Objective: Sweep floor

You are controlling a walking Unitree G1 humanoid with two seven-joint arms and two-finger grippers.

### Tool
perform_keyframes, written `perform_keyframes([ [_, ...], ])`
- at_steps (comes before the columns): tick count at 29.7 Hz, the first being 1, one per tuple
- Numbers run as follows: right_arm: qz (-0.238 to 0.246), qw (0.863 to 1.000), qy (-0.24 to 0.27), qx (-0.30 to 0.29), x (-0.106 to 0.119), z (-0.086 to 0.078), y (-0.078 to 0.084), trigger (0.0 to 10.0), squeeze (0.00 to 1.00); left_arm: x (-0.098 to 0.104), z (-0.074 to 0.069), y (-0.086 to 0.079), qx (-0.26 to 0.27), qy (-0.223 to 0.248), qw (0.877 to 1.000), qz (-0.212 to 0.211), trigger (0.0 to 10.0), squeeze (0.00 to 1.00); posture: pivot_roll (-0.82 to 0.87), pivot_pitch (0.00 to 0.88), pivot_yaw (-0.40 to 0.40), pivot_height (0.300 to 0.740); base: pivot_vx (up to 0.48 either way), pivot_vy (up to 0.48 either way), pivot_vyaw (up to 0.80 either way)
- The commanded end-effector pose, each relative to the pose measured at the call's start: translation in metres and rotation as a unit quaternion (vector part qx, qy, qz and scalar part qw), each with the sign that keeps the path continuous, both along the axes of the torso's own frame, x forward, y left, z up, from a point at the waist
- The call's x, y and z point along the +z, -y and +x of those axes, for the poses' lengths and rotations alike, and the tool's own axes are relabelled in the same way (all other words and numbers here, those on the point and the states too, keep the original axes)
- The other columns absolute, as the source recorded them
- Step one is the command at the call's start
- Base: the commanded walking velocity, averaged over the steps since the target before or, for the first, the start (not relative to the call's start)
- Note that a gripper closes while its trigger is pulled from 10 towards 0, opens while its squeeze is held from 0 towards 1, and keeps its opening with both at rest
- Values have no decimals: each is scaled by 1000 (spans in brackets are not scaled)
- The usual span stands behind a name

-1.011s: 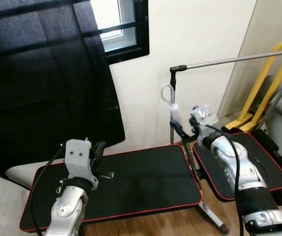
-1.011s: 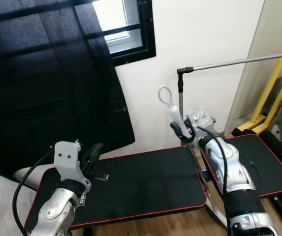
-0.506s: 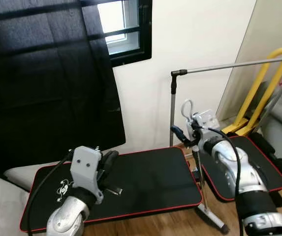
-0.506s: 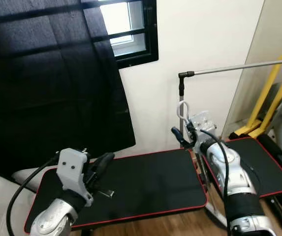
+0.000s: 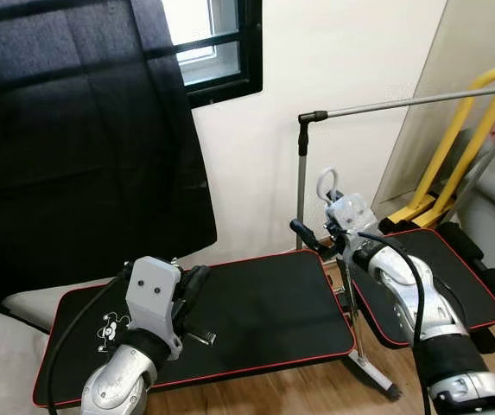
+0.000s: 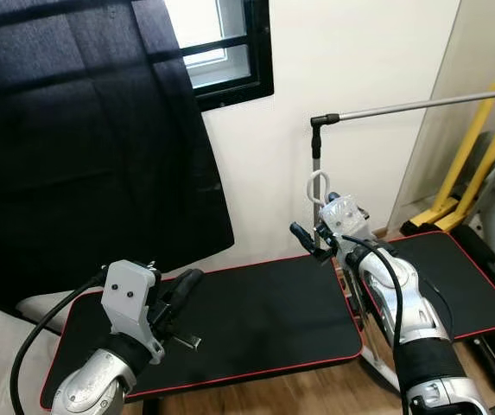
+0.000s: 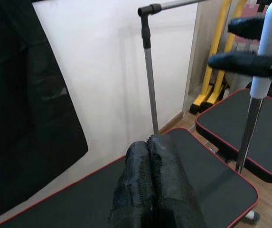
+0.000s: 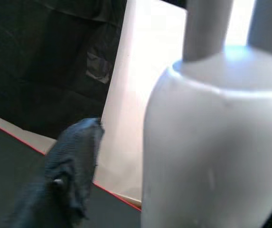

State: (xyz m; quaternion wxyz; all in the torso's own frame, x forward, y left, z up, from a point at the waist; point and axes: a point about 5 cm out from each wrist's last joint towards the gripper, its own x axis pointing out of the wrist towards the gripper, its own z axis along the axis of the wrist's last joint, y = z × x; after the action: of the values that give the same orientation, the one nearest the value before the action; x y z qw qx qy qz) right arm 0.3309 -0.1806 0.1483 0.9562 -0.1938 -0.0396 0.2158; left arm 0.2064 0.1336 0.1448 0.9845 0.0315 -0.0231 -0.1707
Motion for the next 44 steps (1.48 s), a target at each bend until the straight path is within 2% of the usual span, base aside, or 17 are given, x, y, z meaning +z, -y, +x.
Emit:
perform_keyframes([
  [1, -10, 1000, 4, -1, -3, 1, -2, 0, 0, -2, -1, -1, -11, -11, 1000, 5, 10000, 0, 77, 77, 18, 740, 0, 0, 0],
  [9, -17, 999, 4, -48, -7, 2, 7, 0, 0, -3, 0, 0, -11, -12, 1000, 5, 10000, 0, 72, 72, 20, 740, 0, 0, 0],
  [18, -8, 999, 7, -52, -7, 1, 7, 0, 0, -4, 3, 0, -11, -14, 1000, 4, 10000, 0, 63, 65, 20, 740, 0, 0, 0],
  [28, 21, 995, 20, -96, 6, 3, 14, 0, 0, -5, 5, 0, -10, -16, 1000, 5, 10000, 0, 52, 56, 16, 740, 0, 0, 0],
  [32, 85, 989, -26, -114, 15, -5, 15, 0, 0, -8, 8, -1, -5, -18, 1000, 11, 10000, 0, 38, 49, 16, 740, 0, 0, 0],
  [44, 88, 988, -56, -112, 14, -17, 10, 118, 0, -10, 12, -1, -6, -21, 1000, 15, 10000, 0, 21, 35, 19, 740, 0, 0, 0],
])
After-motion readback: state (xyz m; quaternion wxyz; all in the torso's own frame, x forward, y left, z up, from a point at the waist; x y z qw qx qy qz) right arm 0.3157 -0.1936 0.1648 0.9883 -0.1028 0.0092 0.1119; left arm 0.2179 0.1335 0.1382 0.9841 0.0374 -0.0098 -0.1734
